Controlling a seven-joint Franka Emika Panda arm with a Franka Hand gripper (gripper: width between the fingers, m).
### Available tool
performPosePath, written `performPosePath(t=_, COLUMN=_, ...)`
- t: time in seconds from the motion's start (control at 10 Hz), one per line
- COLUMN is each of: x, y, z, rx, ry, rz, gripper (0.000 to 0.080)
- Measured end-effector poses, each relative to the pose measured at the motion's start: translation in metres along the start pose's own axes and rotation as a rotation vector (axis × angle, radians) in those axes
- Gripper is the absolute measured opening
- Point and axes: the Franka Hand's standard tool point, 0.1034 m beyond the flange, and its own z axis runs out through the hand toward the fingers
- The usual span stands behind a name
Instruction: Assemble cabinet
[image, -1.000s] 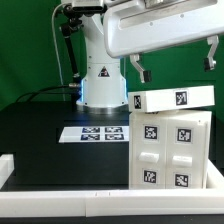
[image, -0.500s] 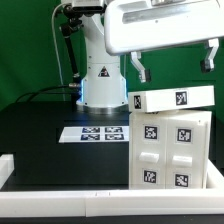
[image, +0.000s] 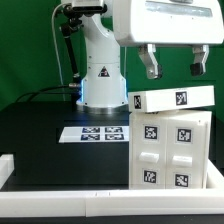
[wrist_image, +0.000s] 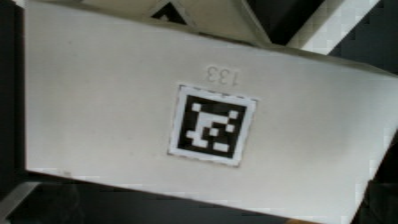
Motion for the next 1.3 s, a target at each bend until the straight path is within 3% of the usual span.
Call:
performPosePath(t=0.3, x=-0.001, y=0.002, z=0.0, rx=-0.003, ry=-0.001, rz=-0.229, gripper=0.0797)
performPosePath(t=0.8, x=-0.005, y=0.001, z=0.012, rx=-0.037, ry=-0.071, rz=-0.883, gripper=0.0797)
performPosePath(t=1.3, x=-0.01, y=0.002, z=0.019, rx=-0.039, ry=-0.118, rz=-1.156, gripper=0.0797)
